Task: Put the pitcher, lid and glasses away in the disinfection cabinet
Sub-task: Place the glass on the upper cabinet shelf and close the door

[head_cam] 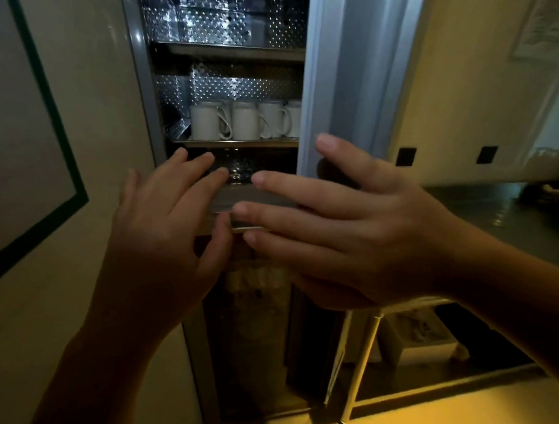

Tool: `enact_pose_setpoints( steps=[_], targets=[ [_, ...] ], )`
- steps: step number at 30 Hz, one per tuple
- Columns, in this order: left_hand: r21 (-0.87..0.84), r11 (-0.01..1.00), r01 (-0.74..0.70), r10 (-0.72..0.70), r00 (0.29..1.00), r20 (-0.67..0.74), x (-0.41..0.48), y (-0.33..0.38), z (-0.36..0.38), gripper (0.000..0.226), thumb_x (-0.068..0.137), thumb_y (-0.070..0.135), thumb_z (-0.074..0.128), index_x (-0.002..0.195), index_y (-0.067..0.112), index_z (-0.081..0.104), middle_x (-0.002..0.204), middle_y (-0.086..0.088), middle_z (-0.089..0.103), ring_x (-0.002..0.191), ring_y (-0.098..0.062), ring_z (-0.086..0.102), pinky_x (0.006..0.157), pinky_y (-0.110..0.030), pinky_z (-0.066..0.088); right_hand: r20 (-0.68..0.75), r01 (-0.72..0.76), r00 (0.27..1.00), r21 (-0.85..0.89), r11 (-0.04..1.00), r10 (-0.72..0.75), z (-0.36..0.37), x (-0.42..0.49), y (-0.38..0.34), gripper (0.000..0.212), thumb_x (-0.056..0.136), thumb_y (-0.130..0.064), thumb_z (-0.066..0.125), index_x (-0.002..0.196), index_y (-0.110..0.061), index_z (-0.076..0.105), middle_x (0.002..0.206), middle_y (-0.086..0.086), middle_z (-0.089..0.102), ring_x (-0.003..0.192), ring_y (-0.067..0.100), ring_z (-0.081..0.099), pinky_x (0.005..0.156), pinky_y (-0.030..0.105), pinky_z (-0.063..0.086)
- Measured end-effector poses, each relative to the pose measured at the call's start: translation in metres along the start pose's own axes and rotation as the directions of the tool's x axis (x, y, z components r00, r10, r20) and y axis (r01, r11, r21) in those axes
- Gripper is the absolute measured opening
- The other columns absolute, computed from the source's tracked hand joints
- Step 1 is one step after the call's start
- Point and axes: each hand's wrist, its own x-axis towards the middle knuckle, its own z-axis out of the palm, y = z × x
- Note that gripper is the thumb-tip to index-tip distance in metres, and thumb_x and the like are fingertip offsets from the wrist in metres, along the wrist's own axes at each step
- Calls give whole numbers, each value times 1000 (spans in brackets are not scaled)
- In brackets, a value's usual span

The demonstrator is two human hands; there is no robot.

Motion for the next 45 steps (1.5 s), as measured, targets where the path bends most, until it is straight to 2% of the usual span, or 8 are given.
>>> enact_pose_setpoints(
  steps=[3, 9, 15, 19, 27, 31, 36, 45],
  targets=[
    [20, 999, 25, -24, 998, -57, -4, -3, -6, 39, 89, 22, 48, 120, 0, 58, 127, -19, 56, 124, -34, 47, 102, -60, 31, 3, 5, 1000, 12, 1000, -5, 12, -1, 1, 35, 95, -28, 42, 125, -13, 55, 136, 6, 50, 128, 27, 36, 112, 43, 13],
    [20, 997, 81, -79, 994, -80, -5, -8, -11, 40, 88, 22, 46, 121, 1, 57, 128, -18, 55, 125, -32, 46, 103, -55, 27, -7, -5, 1000, 57, 998, 6, 32, 2, 1, 44, 93, -30, 44, 134, -16, 35, 147, 0, 25, 137, 26, 20, 114, 46, -2],
    [36, 994, 103, -98, 988, -118, -3, -15, -16, 39, 88, 20, 48, 122, 2, 56, 129, -19, 54, 127, -32, 43, 104, -54, 26, 15, -39, 999, 179, 983, 37, 59, 11, -2, 51, 93, -27, 43, 141, -21, 25, 149, -2, 19, 140, 20, 5, 114, 47, 4],
    [41, 993, 112, -105, 983, -148, -3, -15, -15, 38, 88, 18, 47, 121, 1, 56, 129, -21, 53, 126, -32, 42, 104, -53, 25, 55, -68, 997, 235, 969, 57, 78, 13, -4, 57, 89, -29, 40, 142, -23, 21, 150, -2, 16, 140, 23, 4, 113, 49, 12],
    [37, 995, 93, -90, 991, -95, -1, -12, 13, 36, 88, 19, 47, 119, 4, 58, 131, -20, 52, 129, -33, 40, 104, -59, 26, 93, -214, 976, 288, 934, 195, 116, 18, -12, 55, 84, -37, 39, 136, -22, 32, 146, 1, 19, 137, 29, 21, 103, 56, 21],
    [25, 992, 122, -120, 991, -66, 0, -17, 35, 36, 88, 18, 46, 118, 3, 59, 131, -20, 52, 131, -33, 38, 105, -58, 22, 116, -314, 949, 335, 889, 292, 134, 21, -19, 53, 83, -38, 40, 132, -19, 36, 143, 8, 39, 133, 33, 33, 100, 56, 28],
    [29, 987, 155, -155, 988, -13, -6, -31, 63, 38, 87, 18, 46, 121, 5, 58, 132, -19, 52, 133, -33, 36, 106, -55, 19, 221, -454, 890, 364, 813, 398, 162, 19, -27, 57, 85, -40, 39, 138, -19, 37, 151, 1, 27, 137, 31, 26, 99, 54, 30],
    [121, 968, 221, -221, 975, -15, 3, -63, 118, 42, 84, 22, 43, 119, 7, 61, 135, -20, 49, 133, -38, 32, 102, -59, 15, 242, -572, 816, 473, 671, 525, 223, 25, -25, 60, 81, -29, 64, 137, -15, 44, 151, 1, 27, 137, 23, 20, 94, 59, 36]
  ],
)
